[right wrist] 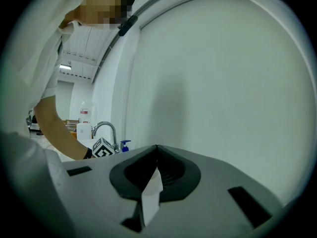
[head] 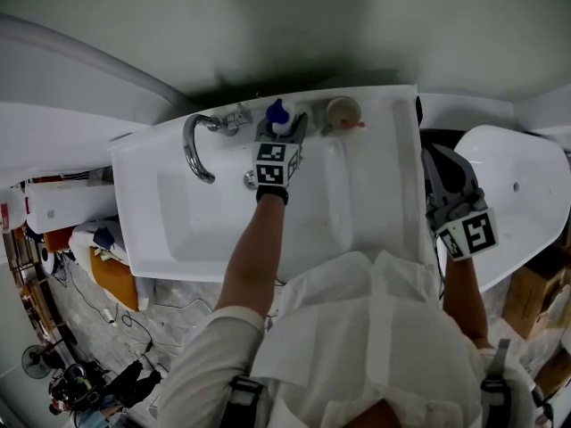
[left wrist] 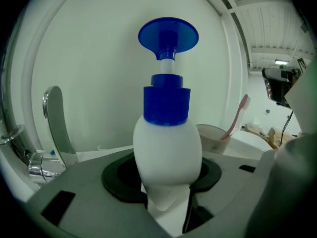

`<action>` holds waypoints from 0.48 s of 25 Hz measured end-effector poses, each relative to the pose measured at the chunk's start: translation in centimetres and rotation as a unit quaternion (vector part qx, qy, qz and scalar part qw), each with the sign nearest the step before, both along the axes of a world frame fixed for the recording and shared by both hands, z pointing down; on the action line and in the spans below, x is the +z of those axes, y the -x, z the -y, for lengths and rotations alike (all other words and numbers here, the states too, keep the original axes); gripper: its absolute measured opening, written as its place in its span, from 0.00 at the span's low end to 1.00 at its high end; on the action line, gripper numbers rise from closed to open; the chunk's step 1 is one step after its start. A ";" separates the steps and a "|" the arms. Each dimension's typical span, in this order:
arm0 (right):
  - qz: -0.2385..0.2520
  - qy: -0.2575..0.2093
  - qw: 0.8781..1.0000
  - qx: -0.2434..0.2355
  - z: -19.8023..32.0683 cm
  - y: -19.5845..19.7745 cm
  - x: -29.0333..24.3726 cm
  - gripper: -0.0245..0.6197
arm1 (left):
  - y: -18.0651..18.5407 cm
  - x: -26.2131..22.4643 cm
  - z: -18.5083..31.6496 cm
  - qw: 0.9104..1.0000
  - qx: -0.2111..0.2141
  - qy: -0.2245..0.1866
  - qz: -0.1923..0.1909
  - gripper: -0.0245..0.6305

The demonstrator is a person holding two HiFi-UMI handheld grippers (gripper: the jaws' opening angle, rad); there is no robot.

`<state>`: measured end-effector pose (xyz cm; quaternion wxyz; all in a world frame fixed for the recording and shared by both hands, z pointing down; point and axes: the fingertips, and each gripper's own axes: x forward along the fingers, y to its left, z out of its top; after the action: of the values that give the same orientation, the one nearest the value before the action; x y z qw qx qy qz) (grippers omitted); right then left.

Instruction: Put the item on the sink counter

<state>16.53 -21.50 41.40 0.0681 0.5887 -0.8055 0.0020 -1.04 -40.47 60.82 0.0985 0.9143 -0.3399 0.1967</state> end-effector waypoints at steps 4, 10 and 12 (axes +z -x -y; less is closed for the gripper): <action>0.000 0.005 1.000 -0.001 0.1 0.0 0.1 0.05 | -0.2 0.3 0.2 1.000 -0.002 -0.002 0.001 0.35; 0.003 0.007 1.000 -0.002 0.4 0.2 0.2 0.05 | -0.7 0.7 0.2 1.000 0.009 -0.010 0.008 0.35; 0.002 0.006 1.000 -0.004 0.2 0.3 0.1 0.05 | -0.8 0.7 0.1 1.000 0.012 -0.013 0.010 0.35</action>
<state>16.25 -21.75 41.55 0.0705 0.5849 -0.8080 0.0079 -0.26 -40.59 61.55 0.0811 0.9177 -0.3322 0.2023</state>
